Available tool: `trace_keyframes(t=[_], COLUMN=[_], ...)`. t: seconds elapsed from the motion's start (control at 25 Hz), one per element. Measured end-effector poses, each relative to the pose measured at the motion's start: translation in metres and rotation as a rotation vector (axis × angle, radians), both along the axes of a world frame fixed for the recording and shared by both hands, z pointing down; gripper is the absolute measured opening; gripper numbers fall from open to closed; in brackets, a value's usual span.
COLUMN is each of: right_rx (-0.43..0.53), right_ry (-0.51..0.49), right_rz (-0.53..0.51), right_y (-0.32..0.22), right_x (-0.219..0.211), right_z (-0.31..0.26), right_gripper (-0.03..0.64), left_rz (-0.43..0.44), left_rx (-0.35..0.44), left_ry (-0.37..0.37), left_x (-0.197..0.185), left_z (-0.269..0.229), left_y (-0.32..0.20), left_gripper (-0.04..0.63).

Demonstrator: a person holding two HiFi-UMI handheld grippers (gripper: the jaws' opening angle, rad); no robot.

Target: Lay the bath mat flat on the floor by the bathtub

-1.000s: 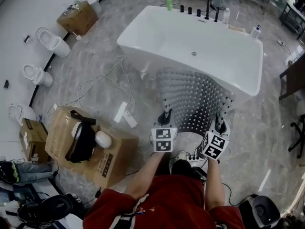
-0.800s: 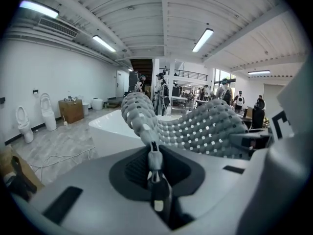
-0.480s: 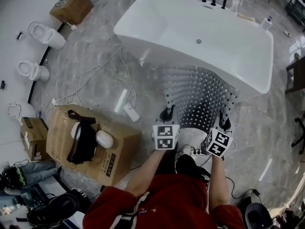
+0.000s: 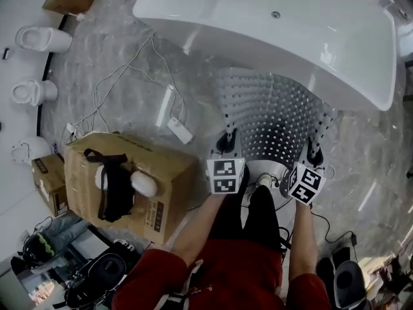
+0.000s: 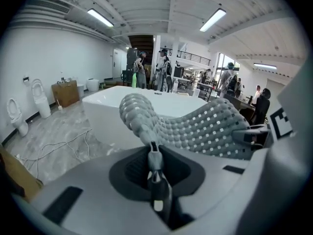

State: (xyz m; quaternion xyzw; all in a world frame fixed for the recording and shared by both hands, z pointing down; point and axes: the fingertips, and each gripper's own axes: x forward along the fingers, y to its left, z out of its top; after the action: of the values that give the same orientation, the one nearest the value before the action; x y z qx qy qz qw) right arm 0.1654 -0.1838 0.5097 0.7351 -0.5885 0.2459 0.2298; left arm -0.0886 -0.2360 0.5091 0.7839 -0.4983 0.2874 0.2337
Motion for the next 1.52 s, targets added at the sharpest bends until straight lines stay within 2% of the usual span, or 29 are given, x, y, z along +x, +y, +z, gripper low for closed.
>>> trace_keyframes(t=[0.44,0.96,1.32,1.52], right_rx=[-0.099,-0.071,-0.060,-0.068], right_ry=[-0.020,0.009,0.006,0.002], right_rz=[0.041,0.023,-0.003,-0.021], right_y=[-0.022,-0.074,-0.098,-0.107], right_x=[-0.007,0.015,0.026,0.028], right_z=[0.165,0.362,0.470,0.515], right_gripper=[0.100,0.100,0.100,0.100], left_rz=[0.036,0.069,0.075,0.087], left_rx=[-0.070,0.012,0.057,0.057], left_ry=[-0.022,-0.026,-0.048,-0.065], left_x=[-0.014,-0.004,0.002,0.008], left_z=[0.166,0.361,0.464,0.508], left_y=[-0.031,-0.093,-0.117,-0.124], left_gripper=[0.055,0.055,0.055,0.055])
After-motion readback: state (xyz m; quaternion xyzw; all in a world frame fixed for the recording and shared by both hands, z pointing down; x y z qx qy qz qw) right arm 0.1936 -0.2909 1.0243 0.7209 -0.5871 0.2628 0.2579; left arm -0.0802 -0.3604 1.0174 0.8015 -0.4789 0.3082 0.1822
